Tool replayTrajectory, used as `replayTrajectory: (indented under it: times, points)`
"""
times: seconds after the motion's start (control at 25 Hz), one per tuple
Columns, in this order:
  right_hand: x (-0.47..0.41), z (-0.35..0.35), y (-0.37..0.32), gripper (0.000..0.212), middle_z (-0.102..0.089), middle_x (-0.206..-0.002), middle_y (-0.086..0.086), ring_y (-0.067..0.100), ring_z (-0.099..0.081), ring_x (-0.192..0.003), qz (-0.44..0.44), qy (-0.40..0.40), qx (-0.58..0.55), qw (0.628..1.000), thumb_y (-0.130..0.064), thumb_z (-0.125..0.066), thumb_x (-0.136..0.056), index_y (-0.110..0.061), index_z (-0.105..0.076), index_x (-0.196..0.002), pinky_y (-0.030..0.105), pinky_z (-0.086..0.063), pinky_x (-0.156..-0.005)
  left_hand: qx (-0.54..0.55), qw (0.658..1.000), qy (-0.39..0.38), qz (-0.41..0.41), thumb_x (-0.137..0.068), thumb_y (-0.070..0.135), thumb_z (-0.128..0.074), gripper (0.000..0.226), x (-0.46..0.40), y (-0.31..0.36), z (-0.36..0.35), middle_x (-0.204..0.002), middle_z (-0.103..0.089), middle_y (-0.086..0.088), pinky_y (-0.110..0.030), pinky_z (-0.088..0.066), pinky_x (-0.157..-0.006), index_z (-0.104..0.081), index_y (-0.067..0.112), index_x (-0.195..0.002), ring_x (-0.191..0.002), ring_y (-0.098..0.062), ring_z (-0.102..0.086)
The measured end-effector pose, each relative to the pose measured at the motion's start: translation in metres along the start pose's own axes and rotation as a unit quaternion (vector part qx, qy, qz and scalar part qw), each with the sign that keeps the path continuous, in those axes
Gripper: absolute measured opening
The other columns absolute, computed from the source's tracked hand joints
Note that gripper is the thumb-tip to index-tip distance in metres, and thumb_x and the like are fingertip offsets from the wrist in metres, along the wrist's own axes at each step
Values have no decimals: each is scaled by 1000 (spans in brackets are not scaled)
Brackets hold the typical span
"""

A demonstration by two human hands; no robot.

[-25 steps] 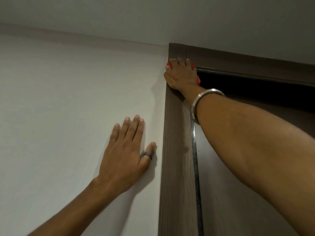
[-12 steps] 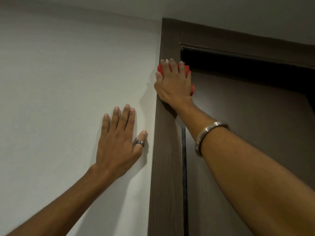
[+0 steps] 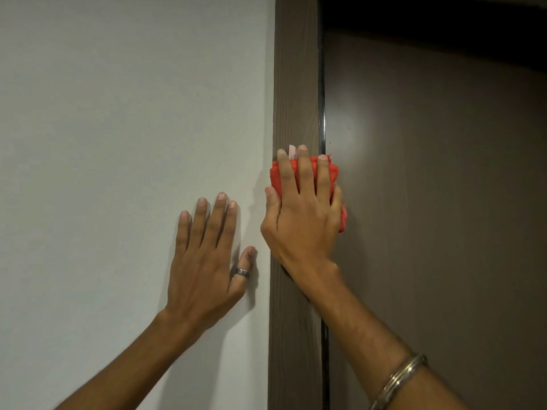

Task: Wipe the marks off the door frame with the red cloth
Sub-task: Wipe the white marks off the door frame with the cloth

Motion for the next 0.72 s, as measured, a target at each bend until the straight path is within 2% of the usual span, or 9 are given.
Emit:
replayTrajectory:
  times: [0.16,0.44,0.56,0.72]
  points:
    - [68,-3,4,65,-28,-172,4,34,-26,-160,-9,2,29,1000,-51,-35,-104,-28,-27,-164,58,-32,-122,-11,1000,-10,-7,-103,53,-22,77,29,8,-4,-173,-13,-17,-59,-15,-129,-19,4,-162,-160,-37,-11]
    - [182,-7,16,65,-31,-171,6,36,-30,-158,-11,-44,64,997,-54,-26,-105,-26,-30,-164,59,-36,-120,-19,999,-20,-29,-102,47,-34,76,81,1,-11,-174,-12,-14,-55,-9,-131,-16,7,-164,-161,-35,-9]
    - [210,-4,15,66,-23,-174,8,36,-25,-160,-13,-70,76,995,-50,-32,-106,-23,-22,-166,58,-33,-121,-21,998,-49,-39,-104,49,-31,75,114,3,-13,-174,-12,-15,-51,-4,-131,-15,8,-164,-161,-36,-10]
    - [238,0,17,68,-18,-175,10,36,-20,-161,-14,-112,81,990,-47,-32,-107,-20,-15,-167,58,-32,-123,-11,995,-86,-58,-104,47,-34,74,150,15,-14,-172,-15,-18,-54,-10,-129,-15,7,-164,-159,-38,-16]
Point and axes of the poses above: each hand's wrist, its own x-axis away from the middle knuckle, its own z-axis out of the back of the hand, y = z × x, the point moved 4 cm from there along -x, towards the middle knuckle
